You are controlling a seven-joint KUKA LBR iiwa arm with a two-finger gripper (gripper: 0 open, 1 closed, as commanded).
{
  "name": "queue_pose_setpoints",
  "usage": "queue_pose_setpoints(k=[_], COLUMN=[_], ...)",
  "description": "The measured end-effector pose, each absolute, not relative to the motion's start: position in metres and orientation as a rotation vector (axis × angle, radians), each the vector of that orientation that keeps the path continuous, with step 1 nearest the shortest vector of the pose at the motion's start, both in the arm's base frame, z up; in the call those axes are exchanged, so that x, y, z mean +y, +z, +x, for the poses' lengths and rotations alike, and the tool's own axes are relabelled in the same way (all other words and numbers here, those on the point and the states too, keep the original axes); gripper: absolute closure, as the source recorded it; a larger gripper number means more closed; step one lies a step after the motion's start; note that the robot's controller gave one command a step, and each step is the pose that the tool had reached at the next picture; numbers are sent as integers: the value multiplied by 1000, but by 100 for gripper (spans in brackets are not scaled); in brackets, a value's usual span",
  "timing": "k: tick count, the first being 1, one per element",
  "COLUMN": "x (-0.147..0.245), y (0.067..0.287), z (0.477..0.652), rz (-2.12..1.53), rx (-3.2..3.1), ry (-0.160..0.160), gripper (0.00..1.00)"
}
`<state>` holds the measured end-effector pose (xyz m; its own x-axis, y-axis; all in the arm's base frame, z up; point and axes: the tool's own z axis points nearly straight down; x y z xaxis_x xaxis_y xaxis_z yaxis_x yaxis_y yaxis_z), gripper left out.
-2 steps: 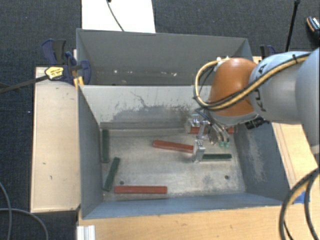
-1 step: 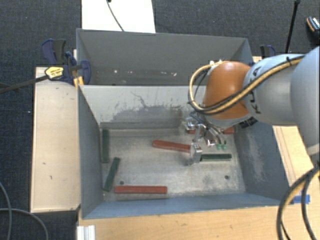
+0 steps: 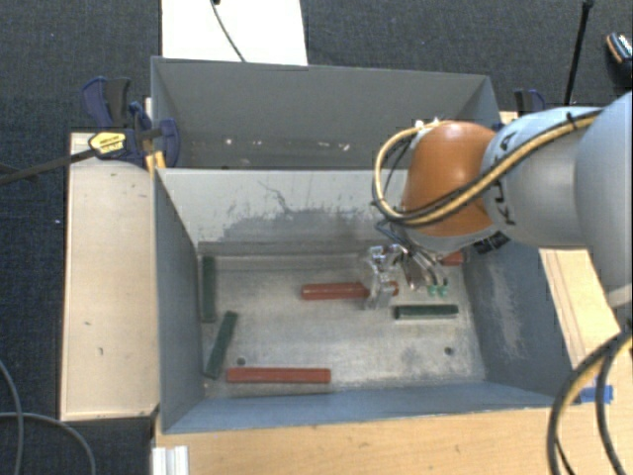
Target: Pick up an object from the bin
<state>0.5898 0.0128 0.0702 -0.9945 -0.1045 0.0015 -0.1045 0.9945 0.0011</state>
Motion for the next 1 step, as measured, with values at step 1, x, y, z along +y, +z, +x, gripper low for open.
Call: queue_pose_setpoints(k=[1], x=[2], y=[257], z=[585], rz=[225], rx=[-3145], ry=[2], gripper=[100])
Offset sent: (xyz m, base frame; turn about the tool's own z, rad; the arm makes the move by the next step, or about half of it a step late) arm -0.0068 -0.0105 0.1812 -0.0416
